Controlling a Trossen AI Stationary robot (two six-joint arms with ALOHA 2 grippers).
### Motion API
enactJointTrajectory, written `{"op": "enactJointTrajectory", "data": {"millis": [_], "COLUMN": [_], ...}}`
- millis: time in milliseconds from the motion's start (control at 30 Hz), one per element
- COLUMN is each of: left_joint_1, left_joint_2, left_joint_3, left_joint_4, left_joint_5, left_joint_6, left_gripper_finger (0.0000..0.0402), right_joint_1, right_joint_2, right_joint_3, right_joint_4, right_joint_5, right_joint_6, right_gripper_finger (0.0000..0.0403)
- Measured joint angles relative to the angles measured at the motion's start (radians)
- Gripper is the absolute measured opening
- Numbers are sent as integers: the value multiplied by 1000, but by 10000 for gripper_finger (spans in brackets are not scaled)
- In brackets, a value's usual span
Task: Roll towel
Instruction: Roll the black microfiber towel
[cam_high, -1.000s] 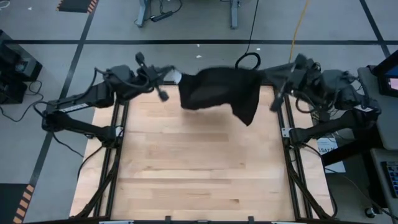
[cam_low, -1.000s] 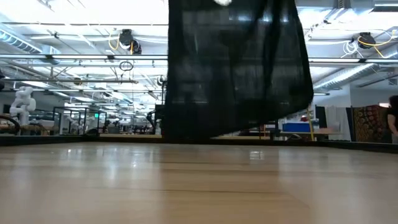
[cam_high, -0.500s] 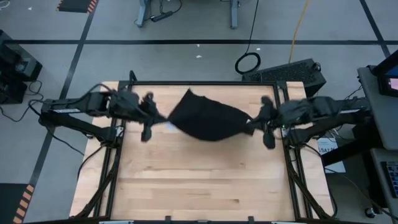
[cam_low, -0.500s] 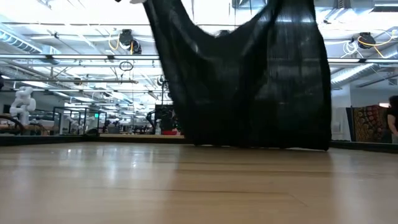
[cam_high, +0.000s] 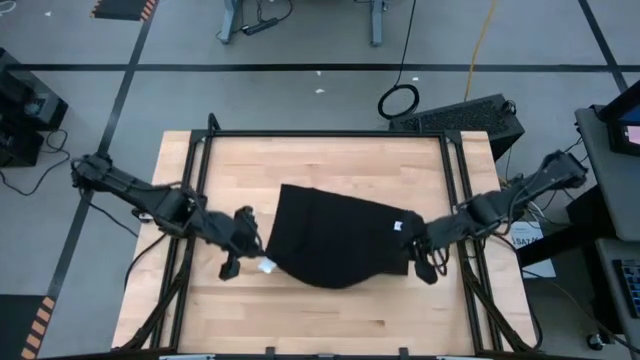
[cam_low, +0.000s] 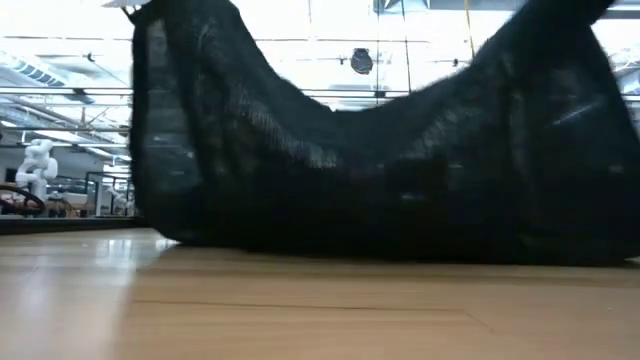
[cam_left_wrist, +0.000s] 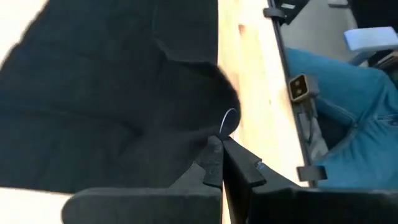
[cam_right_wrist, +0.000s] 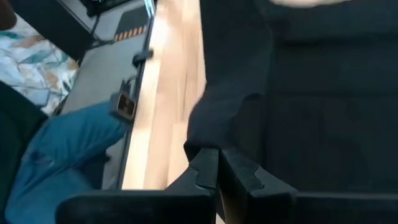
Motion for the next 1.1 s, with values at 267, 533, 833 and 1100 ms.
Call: {"op": "enactJointTrajectory", "data": {"millis": [267,533,833,1100], "left_joint_1": [-56,3,161,313], "left_joint_2": [80,184,284,379], "left_joint_3": [-49,-49,-49,-49], "left_joint_4": [67,101,90,106], "left_joint_5": [-198,-446,-596,-601], "left_joint_6": [31,233,315,342], "left_gripper_finger": [0,0,0,0], "right_joint_1": [121,180,180,177], "right_joint_2": [85,175,223,248], "right_joint_3": [-14,-14,-14,-34], "right_joint_4": [-132,-397,-554,-647], "right_joint_5": [6,217,474,514], "right_joint_6": [174,299,340,454], "right_gripper_finger": [0,0,0,0]}}
